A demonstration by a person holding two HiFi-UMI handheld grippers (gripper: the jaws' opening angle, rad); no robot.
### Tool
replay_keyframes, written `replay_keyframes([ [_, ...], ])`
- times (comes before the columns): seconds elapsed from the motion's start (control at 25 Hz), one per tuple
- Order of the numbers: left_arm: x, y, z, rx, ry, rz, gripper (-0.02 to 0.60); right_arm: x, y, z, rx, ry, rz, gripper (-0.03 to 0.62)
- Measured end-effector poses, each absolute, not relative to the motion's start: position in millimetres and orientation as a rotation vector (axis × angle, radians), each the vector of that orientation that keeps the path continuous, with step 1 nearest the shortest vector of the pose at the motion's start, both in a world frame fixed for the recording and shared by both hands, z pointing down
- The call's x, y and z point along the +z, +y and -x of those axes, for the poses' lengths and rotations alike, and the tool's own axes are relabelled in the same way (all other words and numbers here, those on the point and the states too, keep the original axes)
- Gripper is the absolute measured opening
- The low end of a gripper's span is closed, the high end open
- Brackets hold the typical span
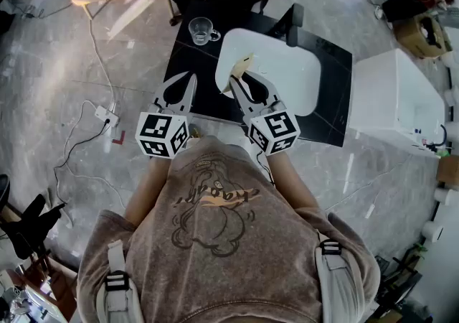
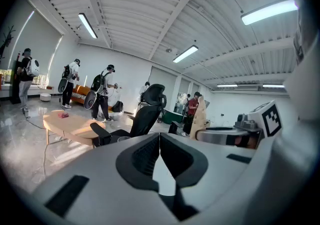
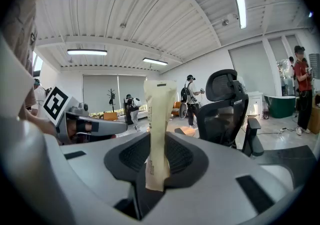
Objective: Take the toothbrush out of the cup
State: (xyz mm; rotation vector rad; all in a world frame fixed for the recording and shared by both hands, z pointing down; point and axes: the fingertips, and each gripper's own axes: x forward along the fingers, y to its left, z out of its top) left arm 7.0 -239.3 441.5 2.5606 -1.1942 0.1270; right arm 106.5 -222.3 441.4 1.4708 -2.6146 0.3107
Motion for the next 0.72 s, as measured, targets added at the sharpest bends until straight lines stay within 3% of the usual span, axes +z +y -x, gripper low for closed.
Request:
replay_keyframes([
  [0.72, 446.1, -240.4, -1.5, 0.134, -1.175, -2.544, 0.017, 443.8, -219.1, -101.0, 0.341, -2.601, -1.476, 0.103],
])
